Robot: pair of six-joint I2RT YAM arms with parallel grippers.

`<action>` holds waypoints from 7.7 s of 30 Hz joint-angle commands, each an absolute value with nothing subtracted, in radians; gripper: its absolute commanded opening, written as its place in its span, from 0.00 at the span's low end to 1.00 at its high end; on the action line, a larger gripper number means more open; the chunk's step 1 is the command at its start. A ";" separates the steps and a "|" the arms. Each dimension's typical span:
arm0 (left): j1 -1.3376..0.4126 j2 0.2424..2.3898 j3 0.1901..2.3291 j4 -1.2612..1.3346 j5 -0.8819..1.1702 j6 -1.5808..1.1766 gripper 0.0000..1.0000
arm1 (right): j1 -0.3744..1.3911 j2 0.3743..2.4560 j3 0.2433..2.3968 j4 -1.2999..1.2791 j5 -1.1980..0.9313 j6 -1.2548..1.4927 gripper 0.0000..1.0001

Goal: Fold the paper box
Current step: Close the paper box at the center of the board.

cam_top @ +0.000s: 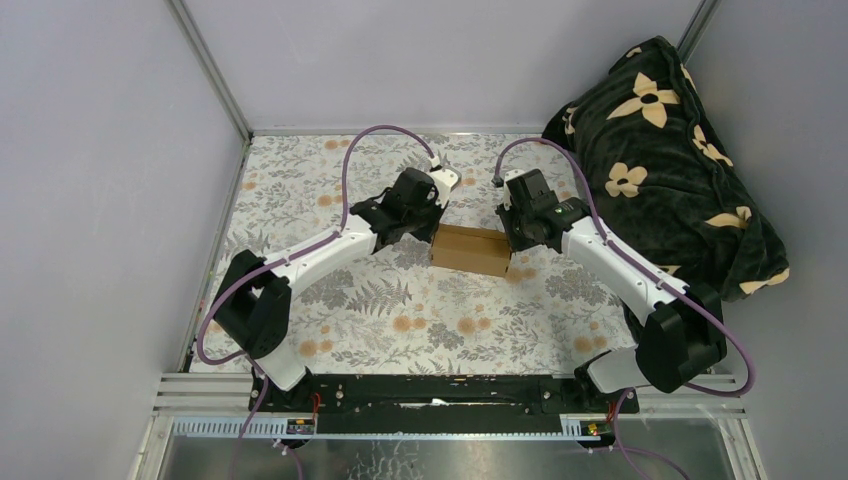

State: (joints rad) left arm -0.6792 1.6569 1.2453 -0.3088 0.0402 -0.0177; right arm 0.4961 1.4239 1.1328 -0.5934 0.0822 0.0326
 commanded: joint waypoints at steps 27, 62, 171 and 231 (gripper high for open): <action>-0.718 1.702 1.394 -0.435 0.083 -0.071 0.18 | 0.503 1.430 1.218 -0.591 0.031 0.112 0.09; -0.743 1.793 1.479 -0.524 0.044 -0.140 0.18 | 0.498 1.419 1.203 -0.615 0.135 0.128 0.31; -0.966 1.967 1.770 -0.821 -0.373 -0.649 0.17 | 0.434 1.201 0.852 -0.469 0.250 0.290 0.00; -0.984 2.094 1.975 -0.916 -0.448 -0.673 0.18 | 0.436 1.130 0.730 -0.364 0.304 0.379 0.00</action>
